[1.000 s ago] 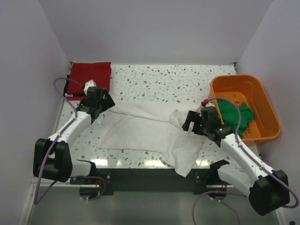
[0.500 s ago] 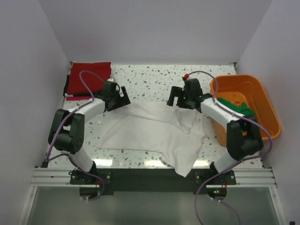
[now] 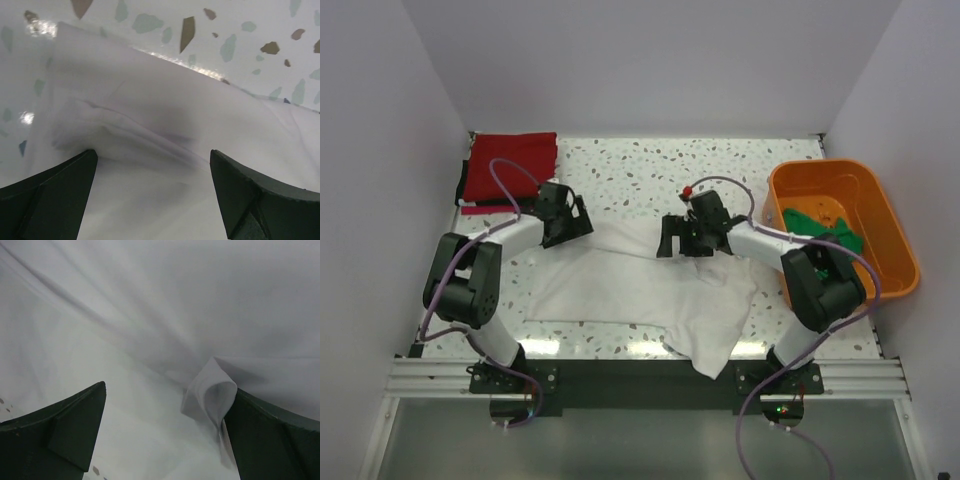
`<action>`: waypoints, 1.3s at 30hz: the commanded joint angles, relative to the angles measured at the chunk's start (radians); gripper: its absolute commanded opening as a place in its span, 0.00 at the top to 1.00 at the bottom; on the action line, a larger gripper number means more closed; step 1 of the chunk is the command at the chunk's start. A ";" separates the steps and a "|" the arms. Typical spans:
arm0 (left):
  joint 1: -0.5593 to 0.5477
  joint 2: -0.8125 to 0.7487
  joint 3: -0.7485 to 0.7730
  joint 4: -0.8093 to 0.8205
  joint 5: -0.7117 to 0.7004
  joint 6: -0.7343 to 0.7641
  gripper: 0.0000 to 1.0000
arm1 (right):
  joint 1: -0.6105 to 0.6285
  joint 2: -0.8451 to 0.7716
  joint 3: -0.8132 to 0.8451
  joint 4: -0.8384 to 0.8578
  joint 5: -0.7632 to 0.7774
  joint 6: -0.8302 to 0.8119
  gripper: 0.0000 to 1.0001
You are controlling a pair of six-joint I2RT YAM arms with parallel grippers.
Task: Fold and stack the t-shirts
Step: Fold the tshirt
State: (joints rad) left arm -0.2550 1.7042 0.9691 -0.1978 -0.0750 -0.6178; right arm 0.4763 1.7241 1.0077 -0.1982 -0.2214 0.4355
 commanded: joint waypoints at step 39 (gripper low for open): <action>0.126 -0.163 0.019 -0.186 -0.215 -0.059 0.00 | 0.062 -0.374 -0.379 0.052 -0.174 -0.162 0.02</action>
State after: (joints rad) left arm -0.1436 1.5955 0.9596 -0.3859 -0.2695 -0.6910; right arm 0.5320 1.3296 0.6598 -0.1421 -0.3660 0.2680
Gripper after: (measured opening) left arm 0.996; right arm 0.985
